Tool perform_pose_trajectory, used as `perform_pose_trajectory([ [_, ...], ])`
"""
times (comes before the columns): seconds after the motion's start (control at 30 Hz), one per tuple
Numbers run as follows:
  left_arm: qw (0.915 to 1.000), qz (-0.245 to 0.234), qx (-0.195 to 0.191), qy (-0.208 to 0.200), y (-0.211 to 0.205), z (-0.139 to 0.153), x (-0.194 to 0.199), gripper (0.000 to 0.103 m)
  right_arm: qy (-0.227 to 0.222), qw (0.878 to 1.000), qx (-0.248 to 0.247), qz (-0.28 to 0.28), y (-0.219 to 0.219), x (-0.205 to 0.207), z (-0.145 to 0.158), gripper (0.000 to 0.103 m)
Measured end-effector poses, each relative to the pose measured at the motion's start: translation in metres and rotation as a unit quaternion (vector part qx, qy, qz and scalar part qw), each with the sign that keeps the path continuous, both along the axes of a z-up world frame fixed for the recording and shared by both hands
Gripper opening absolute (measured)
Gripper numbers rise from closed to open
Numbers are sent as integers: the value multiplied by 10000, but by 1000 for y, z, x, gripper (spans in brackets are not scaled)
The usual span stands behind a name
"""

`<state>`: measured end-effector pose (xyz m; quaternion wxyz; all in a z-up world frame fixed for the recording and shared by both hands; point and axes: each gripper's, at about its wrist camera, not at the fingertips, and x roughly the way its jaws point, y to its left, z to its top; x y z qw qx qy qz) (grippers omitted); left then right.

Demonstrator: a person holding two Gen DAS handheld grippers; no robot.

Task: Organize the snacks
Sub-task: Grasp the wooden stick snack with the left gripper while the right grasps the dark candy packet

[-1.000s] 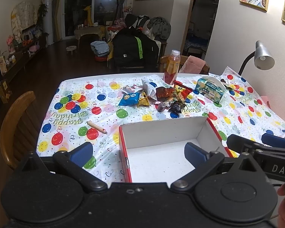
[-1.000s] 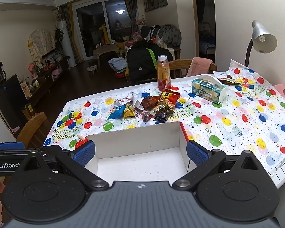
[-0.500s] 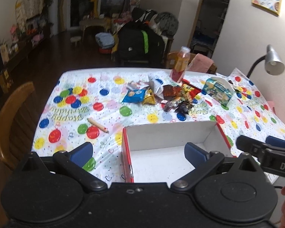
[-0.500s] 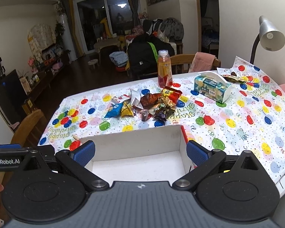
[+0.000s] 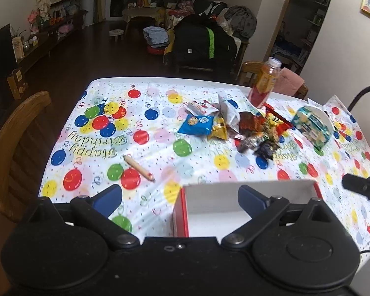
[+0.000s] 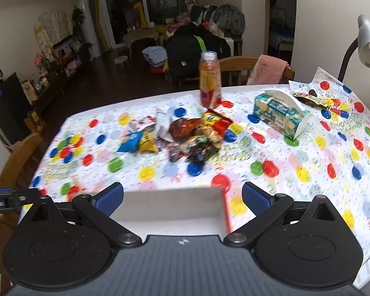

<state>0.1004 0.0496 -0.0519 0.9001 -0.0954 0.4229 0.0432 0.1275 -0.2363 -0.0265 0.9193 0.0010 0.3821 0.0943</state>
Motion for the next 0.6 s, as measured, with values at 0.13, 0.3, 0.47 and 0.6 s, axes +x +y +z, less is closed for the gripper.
perform_pose_trajectory([
  [0.13,9998,113,-77,165,14,-7,29,96,318,9994,-4,-139,-11,48,-5,102],
  [0.3,9981,336,-250,444,36,-22,64,93,731,9972,104,-127,-16,104,-19,102],
  [0.47,9945,602,-399,753,55,-43,97,86,1021,9943,221,-202,-14,152,-35,99],
  [0.6,9909,786,-510,963,67,-62,119,80,1318,9901,305,-381,-14,191,-54,95],
])
